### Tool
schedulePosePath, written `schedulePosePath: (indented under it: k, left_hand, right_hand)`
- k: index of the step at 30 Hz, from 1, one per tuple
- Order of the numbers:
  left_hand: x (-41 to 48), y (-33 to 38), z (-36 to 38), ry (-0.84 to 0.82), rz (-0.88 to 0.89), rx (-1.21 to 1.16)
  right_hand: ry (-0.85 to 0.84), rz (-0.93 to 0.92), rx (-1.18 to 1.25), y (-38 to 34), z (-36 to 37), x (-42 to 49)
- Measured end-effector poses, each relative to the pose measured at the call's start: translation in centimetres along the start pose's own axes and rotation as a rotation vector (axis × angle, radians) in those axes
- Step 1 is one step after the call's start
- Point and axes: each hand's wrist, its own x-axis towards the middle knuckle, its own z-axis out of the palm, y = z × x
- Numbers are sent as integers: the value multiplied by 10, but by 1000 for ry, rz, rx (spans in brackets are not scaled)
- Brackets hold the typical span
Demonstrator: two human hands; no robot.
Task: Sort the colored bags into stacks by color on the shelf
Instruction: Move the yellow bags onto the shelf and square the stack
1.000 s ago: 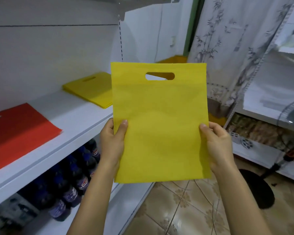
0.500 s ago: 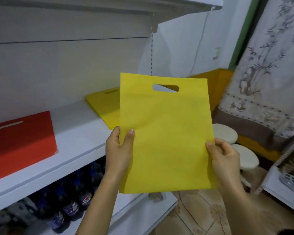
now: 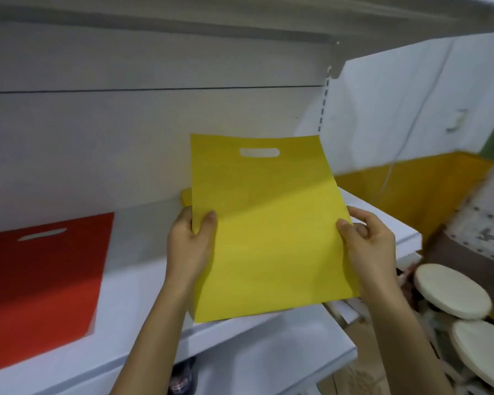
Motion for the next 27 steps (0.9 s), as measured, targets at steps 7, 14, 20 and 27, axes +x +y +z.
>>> schedulePosePath:
  k: [7, 14, 20, 27]
  left_hand:
    - [45, -24, -4, 55, -83, 208]
    - [62, -40, -3, 18, -224, 548]
    - [60, -47, -9, 29, -216, 700]
    - [50, -48, -9, 61, -140, 796]
  right_hand:
    - [-133, -85, -171, 14, 49, 64]
    - [-290, -132, -612, 23, 68, 104]
    - [-428, -103, -659, 45, 55, 122]
    - [-477, -126, -624, 53, 48, 131]
